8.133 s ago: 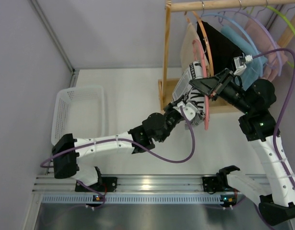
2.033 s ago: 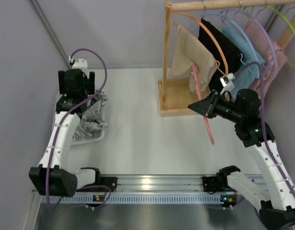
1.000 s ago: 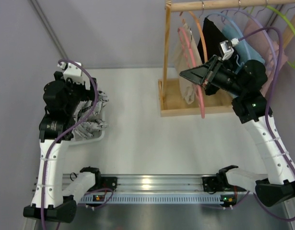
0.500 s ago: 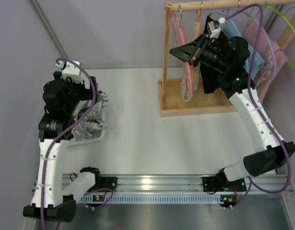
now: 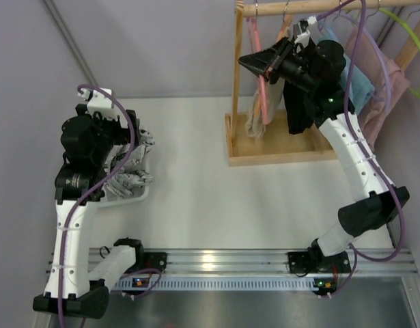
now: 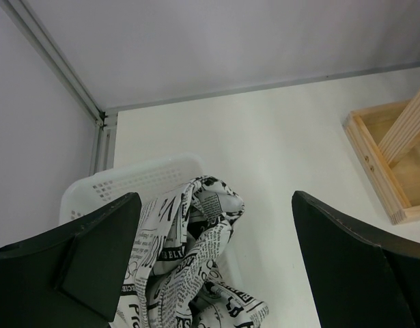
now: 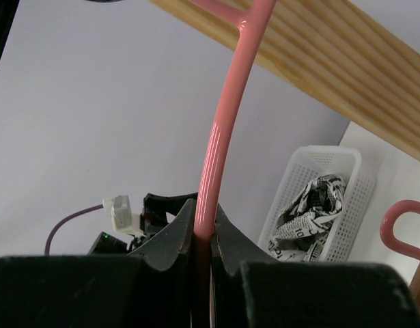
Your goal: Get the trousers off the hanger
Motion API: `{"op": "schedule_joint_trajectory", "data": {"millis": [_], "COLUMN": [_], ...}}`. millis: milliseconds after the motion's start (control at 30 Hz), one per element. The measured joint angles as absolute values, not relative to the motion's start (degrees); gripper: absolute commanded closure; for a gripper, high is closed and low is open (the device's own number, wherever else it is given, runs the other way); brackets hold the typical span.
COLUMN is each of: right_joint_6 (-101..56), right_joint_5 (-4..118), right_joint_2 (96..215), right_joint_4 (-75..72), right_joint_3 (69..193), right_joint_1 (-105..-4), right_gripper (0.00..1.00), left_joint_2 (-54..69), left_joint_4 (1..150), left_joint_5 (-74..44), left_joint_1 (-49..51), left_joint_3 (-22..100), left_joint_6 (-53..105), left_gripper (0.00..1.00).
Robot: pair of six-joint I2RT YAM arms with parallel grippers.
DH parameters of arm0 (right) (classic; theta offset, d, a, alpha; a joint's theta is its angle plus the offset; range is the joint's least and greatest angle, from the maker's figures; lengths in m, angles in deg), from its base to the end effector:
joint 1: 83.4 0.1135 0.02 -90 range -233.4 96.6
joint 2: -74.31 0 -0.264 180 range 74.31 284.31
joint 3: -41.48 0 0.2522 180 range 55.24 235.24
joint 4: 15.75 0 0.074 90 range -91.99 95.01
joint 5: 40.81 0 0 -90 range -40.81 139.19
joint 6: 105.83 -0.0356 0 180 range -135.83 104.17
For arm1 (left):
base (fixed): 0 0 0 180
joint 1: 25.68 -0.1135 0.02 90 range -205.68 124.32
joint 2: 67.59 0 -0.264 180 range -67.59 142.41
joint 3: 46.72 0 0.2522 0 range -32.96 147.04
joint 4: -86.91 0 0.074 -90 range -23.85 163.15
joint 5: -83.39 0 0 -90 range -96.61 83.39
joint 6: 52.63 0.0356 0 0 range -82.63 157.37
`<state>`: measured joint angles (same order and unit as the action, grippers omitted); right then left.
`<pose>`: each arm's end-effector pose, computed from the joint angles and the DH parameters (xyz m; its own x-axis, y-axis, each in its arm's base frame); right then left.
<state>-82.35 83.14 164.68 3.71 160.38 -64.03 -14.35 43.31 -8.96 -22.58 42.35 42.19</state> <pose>0.3194 0.1334 0.5143 -0.6703 0.5708 -0.4742 -0.4533 0.1910 0.8707 0.1747 -0.0109 0.4578 -0.1266 0.0909 -0.9878 0.1056 0.9914 0.0777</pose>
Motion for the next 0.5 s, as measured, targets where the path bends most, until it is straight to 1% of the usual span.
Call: {"op": "schedule_joint_trajectory", "data": {"millis": [233, 300, 333, 367, 400, 433, 500], "right_joint_6": [-83.53, -83.97, -84.06, -84.17, -84.56, -84.36, -83.93], "right_joint_5": [81.94, 81.81, 81.72, 81.66, 81.57, 81.57, 81.61], "right_joint_2": [166.91, 167.17, 167.19, 167.19, 167.19, 167.19, 167.04], "right_joint_4": [4.06, 4.63, 4.56, 4.58, 4.49, 4.17, 3.31], "right_joint_3": [160.34, 160.25, 160.23, 160.23, 160.21, 160.19, 160.19], "right_joint_1": [-64.03, -64.03, -64.03, -64.03, -64.03, -64.03, -64.03], "right_gripper": [1.0, 0.91, 0.84, 0.64, 0.56, 0.5, 0.42], "left_joint_2": [-14.35, -14.35, -14.35, -14.35, -14.35, -14.35, -14.35], "left_joint_4": [43.09, 43.07, 43.09, 43.09, 43.09, 43.09, 43.09], "left_joint_5": [-8.94, -8.94, -8.94, -8.94, -8.94, -8.94, -8.94], "left_joint_1": [-22.58, -22.58, -22.58, -22.58, -22.58, -22.58, -22.58], "left_joint_3": [41.69, 41.62, 41.62, 41.62, 41.62, 41.62, 41.62], "left_joint_6": [41.73, 41.73, 41.73, 41.75, 41.73, 41.75, 41.75], "left_gripper": [0.02, 0.02, 0.02, 0.02, 0.02, 0.02, 0.02]}}
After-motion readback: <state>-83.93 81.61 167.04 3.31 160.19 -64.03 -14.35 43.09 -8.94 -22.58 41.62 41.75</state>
